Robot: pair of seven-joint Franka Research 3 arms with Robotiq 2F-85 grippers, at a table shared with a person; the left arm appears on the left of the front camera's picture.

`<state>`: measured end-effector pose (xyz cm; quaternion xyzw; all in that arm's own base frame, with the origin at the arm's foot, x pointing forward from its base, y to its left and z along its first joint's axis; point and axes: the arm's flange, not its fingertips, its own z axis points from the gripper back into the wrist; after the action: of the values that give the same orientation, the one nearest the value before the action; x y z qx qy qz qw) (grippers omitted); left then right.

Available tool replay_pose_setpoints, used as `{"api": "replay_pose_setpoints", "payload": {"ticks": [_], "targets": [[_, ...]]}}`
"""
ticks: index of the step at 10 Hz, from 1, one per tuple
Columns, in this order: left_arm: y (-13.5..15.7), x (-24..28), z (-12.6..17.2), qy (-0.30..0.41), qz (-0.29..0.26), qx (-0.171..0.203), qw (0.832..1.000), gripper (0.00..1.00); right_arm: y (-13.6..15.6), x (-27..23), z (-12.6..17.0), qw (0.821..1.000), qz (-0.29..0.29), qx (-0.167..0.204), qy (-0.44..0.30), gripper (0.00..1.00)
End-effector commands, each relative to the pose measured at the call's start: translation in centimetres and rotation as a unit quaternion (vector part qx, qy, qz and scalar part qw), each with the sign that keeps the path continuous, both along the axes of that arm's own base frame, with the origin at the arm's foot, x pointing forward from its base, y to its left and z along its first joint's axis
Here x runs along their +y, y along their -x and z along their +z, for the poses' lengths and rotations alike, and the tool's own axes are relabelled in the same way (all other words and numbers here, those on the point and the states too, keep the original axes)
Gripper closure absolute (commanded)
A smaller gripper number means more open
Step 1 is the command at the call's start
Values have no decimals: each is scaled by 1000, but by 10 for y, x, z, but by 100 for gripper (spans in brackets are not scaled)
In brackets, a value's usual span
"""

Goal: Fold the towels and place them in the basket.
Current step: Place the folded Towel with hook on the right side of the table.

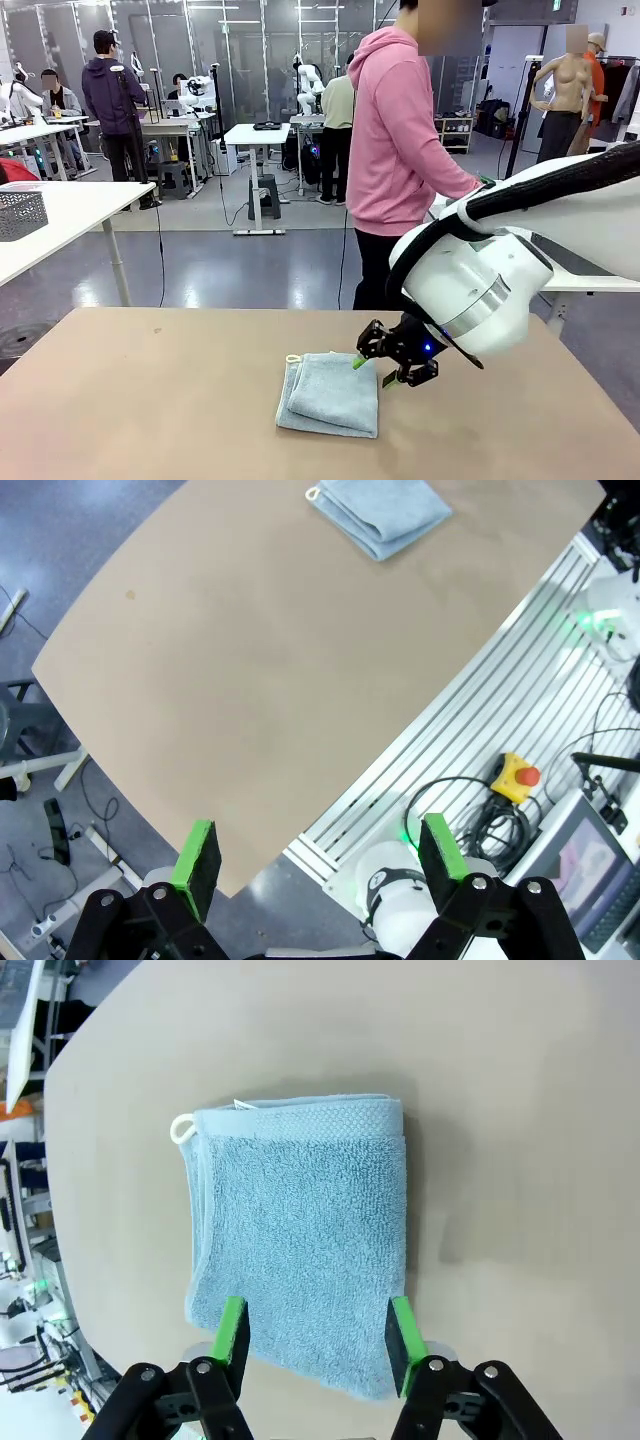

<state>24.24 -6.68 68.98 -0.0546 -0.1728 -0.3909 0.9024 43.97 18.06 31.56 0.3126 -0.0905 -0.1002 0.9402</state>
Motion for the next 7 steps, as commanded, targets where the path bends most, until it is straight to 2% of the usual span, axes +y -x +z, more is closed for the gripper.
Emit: {"api": "replay_pose_setpoints", "payload": {"ticks": [1, 3, 4, 7], "targets": [[-1, 0, 1, -1, 0, -1, 1000, 0, -5, -10, -29, 1000, 23, 0, -20, 21], [-1, 0, 1, -1, 0, -1, 1000, 0, -8, -15, -37, 999, 23, 3, -23, 4], [-1, 0, 1, -1, 0, -1, 1000, 0, -9, -16, -42, 999, 26, 6, -26, 0], [-1, 0, 1, -1, 0, -1, 1000, 0, -16, -11, -56, 997, 43, -3, -58, 2]]}}
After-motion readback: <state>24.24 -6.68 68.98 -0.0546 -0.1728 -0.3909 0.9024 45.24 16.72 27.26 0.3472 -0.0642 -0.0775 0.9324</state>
